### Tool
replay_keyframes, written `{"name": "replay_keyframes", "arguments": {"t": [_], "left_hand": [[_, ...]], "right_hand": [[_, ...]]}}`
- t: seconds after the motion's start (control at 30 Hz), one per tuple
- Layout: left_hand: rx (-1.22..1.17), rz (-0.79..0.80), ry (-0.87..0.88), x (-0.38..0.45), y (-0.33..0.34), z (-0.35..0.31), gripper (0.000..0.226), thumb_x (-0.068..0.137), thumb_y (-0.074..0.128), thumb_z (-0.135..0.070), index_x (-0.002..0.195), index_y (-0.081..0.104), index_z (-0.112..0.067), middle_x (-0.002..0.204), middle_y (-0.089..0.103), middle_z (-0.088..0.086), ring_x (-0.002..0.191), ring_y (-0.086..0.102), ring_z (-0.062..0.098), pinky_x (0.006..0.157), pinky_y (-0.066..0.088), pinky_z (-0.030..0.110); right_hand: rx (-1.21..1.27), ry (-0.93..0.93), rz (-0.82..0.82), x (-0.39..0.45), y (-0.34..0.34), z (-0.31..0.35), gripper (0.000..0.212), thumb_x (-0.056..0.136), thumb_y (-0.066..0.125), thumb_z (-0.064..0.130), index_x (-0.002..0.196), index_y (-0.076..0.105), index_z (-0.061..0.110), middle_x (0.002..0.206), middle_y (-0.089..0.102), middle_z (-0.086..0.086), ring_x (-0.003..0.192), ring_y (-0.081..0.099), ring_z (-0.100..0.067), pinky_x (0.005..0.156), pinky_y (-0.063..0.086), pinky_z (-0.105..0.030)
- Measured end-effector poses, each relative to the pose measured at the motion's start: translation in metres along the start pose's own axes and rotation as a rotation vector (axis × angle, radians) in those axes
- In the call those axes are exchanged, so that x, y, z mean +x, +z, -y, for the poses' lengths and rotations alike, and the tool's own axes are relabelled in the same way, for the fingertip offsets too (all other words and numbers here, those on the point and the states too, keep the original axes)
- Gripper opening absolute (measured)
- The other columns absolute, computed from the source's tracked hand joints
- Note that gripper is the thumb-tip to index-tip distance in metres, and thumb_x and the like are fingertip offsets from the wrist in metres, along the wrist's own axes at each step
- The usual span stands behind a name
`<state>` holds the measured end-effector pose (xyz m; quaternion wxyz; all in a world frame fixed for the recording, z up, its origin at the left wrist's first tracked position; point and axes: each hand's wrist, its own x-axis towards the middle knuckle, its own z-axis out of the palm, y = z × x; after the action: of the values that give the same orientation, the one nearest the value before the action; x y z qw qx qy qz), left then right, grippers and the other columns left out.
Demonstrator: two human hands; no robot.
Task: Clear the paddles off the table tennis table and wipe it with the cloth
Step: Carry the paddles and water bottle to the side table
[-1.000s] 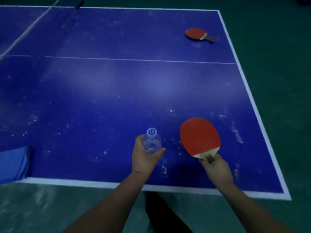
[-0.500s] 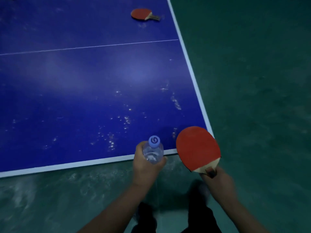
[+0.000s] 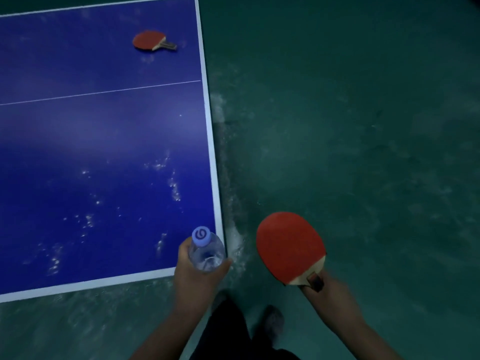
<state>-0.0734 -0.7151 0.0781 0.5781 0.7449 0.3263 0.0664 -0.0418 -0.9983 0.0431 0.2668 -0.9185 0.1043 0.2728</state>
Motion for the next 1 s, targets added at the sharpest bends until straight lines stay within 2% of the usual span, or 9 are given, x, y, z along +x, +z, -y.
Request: {"name": "replay_keyframes", "arguments": {"t": [0.1, 0.2, 0.3, 0.37, 0.47, 0.57, 0.67, 0.73, 1.0], "left_hand": [[-0.033, -0.013, -0.004, 0.026, 0.031, -0.014, 0.074, 0.061, 0.096, -0.020, 0.122, 0.055, -0.027, 0.105, 0.069, -0.014, 0.092, 0.066, -0.002, 0.066, 0.052, 0.008], [-0.088, -0.044, -0.014, 0.062, 0.061, -0.029, 0.072, 0.063, 0.095, -0.019, 0.119, 0.054, -0.036, 0.107, 0.067, -0.025, 0.095, 0.066, -0.003, 0.068, 0.053, 0.009], [-0.139, -0.096, -0.037, 0.108, 0.092, -0.042, 0.076, 0.062, 0.095, -0.021, 0.123, 0.053, -0.037, 0.112, 0.067, -0.019, 0.099, 0.067, 0.001, 0.071, 0.056, 0.016], [-0.168, -0.118, -0.042, 0.142, 0.113, -0.054, 0.074, 0.060, 0.095, -0.025, 0.120, 0.053, -0.037, 0.110, 0.067, -0.016, 0.095, 0.067, 0.001, 0.067, 0.053, 0.012], [-0.185, -0.159, -0.038, 0.188, 0.139, -0.083, 0.067, 0.054, 0.088, -0.035, 0.110, 0.053, -0.044, 0.102, 0.065, -0.024, 0.089, 0.065, -0.004, 0.063, 0.048, 0.006], [-0.202, -0.146, -0.017, 0.237, 0.160, -0.109, 0.068, 0.059, 0.090, -0.024, 0.114, 0.054, -0.040, 0.104, 0.064, -0.028, 0.091, 0.065, -0.005, 0.067, 0.049, 0.007], [-0.223, -0.167, -0.018, 0.286, 0.173, -0.136, 0.070, 0.064, 0.093, -0.015, 0.118, 0.053, -0.037, 0.104, 0.063, -0.029, 0.093, 0.064, -0.005, 0.068, 0.049, 0.007], [-0.235, -0.221, -0.010, 0.320, 0.180, -0.156, 0.072, 0.064, 0.093, -0.014, 0.118, 0.052, -0.038, 0.104, 0.063, -0.031, 0.094, 0.063, -0.008, 0.068, 0.048, 0.006], [-0.266, -0.476, -0.036, 0.465, 0.203, -0.195, 0.072, 0.066, 0.092, -0.013, 0.114, 0.049, -0.046, 0.103, 0.062, -0.037, 0.091, 0.064, -0.011, 0.066, 0.047, 0.003]], "right_hand": [[-0.037, -0.018, 0.014, 0.047, -0.030, 0.006, 0.027, 0.083, 0.070, 0.048, 0.082, 0.050, 0.029, 0.082, 0.067, 0.008, 0.080, 0.066, -0.020, 0.062, 0.047, -0.030], [-0.046, -0.040, 0.024, 0.100, -0.059, 0.022, 0.029, 0.082, 0.071, 0.044, 0.079, 0.049, 0.026, 0.075, 0.063, 0.007, 0.070, 0.060, -0.015, 0.055, 0.041, -0.029], [-0.055, -0.072, 0.018, 0.153, -0.083, 0.046, 0.028, 0.081, 0.072, 0.040, 0.078, 0.049, 0.024, 0.073, 0.063, 0.007, 0.069, 0.061, -0.016, 0.054, 0.038, -0.029], [-0.085, -0.094, 0.018, 0.190, -0.101, 0.064, 0.028, 0.081, 0.072, 0.040, 0.077, 0.049, 0.025, 0.072, 0.062, 0.009, 0.067, 0.059, -0.011, 0.053, 0.038, -0.027], [-0.122, -0.114, 0.015, 0.241, -0.130, 0.097, 0.029, 0.081, 0.073, 0.040, 0.075, 0.050, 0.024, 0.069, 0.061, 0.012, 0.064, 0.056, -0.003, 0.051, 0.037, -0.021], [-0.113, -0.146, 0.013, 0.293, -0.159, 0.136, 0.028, 0.080, 0.074, 0.038, 0.076, 0.051, 0.022, 0.072, 0.063, 0.010, 0.068, 0.060, -0.007, 0.056, 0.041, -0.029], [-0.163, -0.214, 0.042, 0.345, -0.184, 0.179, 0.027, 0.081, 0.073, 0.038, 0.078, 0.051, 0.024, 0.071, 0.062, 0.009, 0.064, 0.058, -0.009, 0.051, 0.035, -0.028], [-0.157, -0.246, 0.048, 0.380, -0.198, 0.209, 0.027, 0.081, 0.074, 0.040, 0.078, 0.051, 0.025, 0.070, 0.062, 0.011, 0.062, 0.057, -0.005, 0.048, 0.033, -0.022], [-0.200, -0.445, 0.133, 0.549, -0.215, 0.344, 0.032, 0.079, 0.076, 0.042, 0.073, 0.050, 0.024, 0.068, 0.059, 0.012, 0.063, 0.055, -0.001, 0.050, 0.035, -0.018]]}}
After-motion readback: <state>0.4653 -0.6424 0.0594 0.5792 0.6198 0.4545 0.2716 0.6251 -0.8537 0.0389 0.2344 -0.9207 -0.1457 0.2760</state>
